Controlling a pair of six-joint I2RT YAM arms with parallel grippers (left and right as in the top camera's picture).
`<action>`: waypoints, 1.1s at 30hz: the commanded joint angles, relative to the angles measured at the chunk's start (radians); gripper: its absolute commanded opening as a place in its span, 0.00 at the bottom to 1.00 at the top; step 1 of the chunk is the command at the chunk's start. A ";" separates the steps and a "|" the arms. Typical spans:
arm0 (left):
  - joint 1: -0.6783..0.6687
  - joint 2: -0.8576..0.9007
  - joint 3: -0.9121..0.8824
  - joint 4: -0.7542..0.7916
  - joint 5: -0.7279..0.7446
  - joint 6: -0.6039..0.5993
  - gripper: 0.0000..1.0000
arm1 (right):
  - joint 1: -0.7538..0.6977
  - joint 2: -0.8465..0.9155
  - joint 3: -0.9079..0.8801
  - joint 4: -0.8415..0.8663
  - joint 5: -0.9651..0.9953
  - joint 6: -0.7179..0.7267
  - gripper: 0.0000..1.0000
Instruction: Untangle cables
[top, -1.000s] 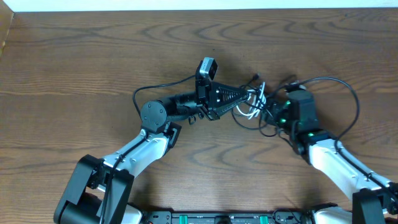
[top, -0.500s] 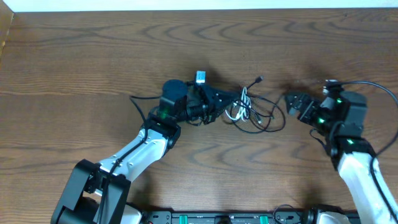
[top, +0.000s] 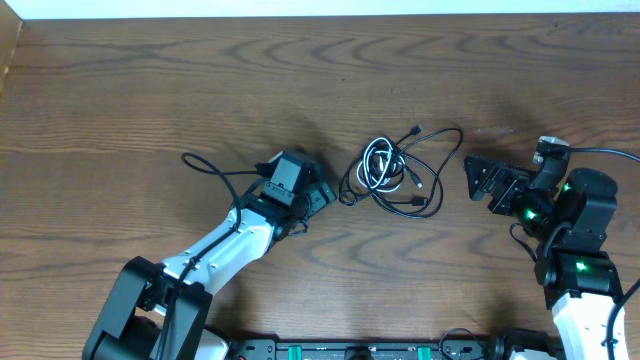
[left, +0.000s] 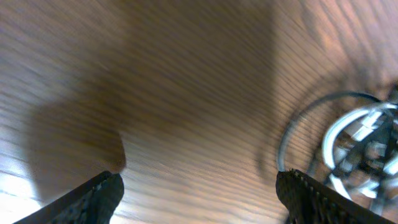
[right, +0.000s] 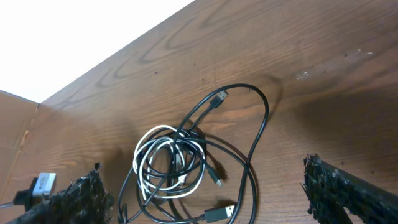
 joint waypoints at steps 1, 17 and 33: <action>-0.001 -0.027 0.026 -0.007 -0.107 0.127 0.85 | -0.006 -0.005 -0.002 -0.004 -0.010 -0.020 0.99; -0.129 -0.031 0.151 0.100 -0.108 0.438 0.81 | -0.006 -0.005 -0.002 -0.053 -0.044 -0.020 0.99; -0.240 0.261 0.151 0.288 -0.110 0.357 0.15 | -0.006 -0.005 -0.002 -0.145 -0.079 -0.030 0.99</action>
